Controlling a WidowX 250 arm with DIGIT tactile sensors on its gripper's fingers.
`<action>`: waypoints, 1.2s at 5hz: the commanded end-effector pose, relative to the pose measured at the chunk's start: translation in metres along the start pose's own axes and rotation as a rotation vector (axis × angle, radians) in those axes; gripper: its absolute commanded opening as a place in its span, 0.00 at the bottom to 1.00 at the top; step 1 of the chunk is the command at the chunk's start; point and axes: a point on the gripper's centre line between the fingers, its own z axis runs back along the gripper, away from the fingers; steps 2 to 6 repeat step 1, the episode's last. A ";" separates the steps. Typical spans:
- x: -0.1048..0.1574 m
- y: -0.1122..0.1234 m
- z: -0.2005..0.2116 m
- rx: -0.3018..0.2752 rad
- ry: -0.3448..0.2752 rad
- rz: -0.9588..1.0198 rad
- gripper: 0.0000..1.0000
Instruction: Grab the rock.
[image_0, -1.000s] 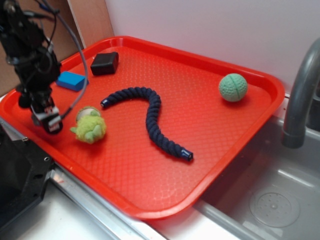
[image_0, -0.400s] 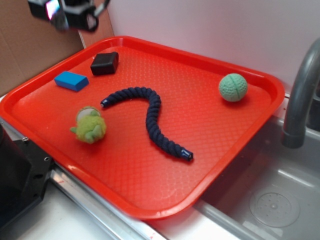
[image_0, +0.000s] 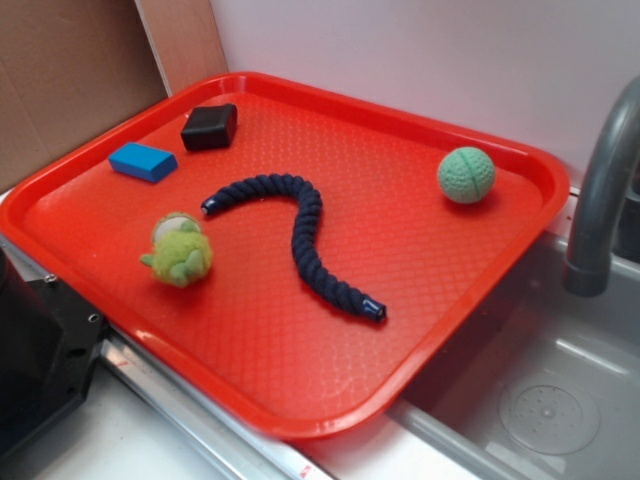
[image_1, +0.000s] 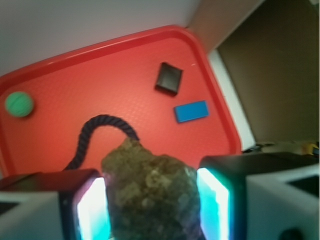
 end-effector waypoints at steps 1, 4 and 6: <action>0.007 -0.004 0.000 -0.106 -0.040 -0.176 0.00; 0.007 -0.004 0.000 -0.106 -0.040 -0.176 0.00; 0.007 -0.004 0.000 -0.106 -0.040 -0.176 0.00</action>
